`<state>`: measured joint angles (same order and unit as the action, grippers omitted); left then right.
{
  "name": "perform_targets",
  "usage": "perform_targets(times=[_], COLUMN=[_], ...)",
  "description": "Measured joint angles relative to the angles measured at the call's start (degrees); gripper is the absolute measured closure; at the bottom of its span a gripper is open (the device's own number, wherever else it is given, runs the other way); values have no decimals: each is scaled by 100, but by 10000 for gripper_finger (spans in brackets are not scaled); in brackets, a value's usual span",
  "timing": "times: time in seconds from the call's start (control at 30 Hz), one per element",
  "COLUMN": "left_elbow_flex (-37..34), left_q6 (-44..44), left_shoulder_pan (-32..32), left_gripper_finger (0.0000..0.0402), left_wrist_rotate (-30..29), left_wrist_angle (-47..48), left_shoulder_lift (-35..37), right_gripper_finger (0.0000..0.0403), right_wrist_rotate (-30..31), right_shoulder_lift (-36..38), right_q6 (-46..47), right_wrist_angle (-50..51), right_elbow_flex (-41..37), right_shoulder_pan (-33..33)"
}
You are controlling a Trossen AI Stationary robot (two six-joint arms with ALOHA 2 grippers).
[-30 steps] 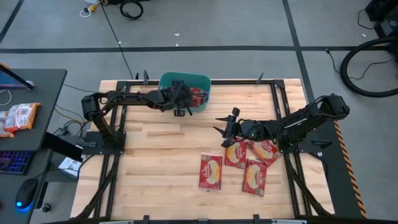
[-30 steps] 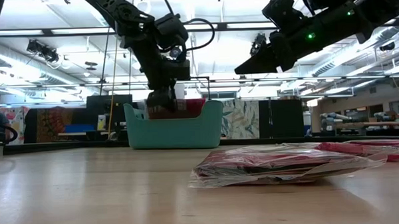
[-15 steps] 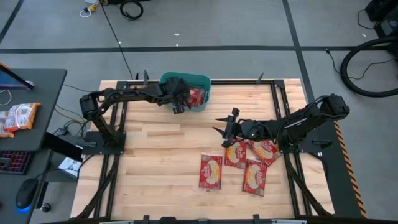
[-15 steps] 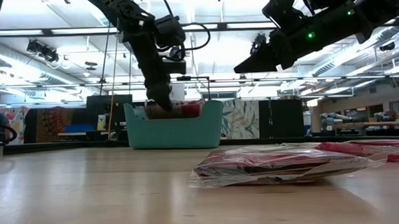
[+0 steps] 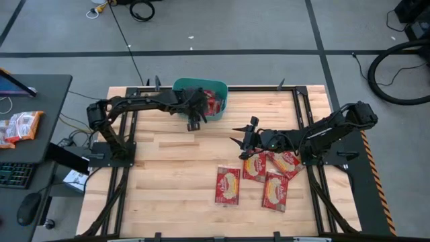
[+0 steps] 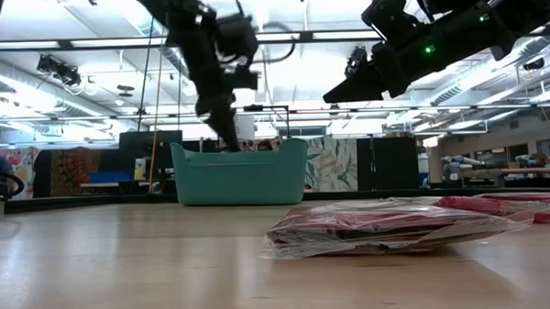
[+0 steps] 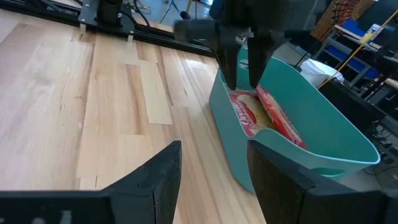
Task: Sort popcorn bags into baskets
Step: Put the red popcorn bag into the green bin
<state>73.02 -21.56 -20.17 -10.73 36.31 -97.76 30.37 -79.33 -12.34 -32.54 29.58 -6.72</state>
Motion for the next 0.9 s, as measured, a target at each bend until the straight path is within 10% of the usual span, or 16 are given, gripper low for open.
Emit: perform_targets(times=[0.3, 0.9], left_elbow_flex=[40, -416], left_q6=[202, 1503], left_shoulder_pan=[1238, 2861], left_gripper_finger=[228, 228], left_wrist_rotate=[819, 480], left_wrist_angle=[-147, -1499], left_shoulder_lift=[-11, -215], right_gripper_finger=[216, 216], right_wrist_rotate=[-192, -1625], right_shoulder_lift=[0, -223], right_q6=[96, 2181], right_wrist_angle=[93, 1971], right_elbow_flex=[0, 5], right_shoulder_pan=[7, -680])
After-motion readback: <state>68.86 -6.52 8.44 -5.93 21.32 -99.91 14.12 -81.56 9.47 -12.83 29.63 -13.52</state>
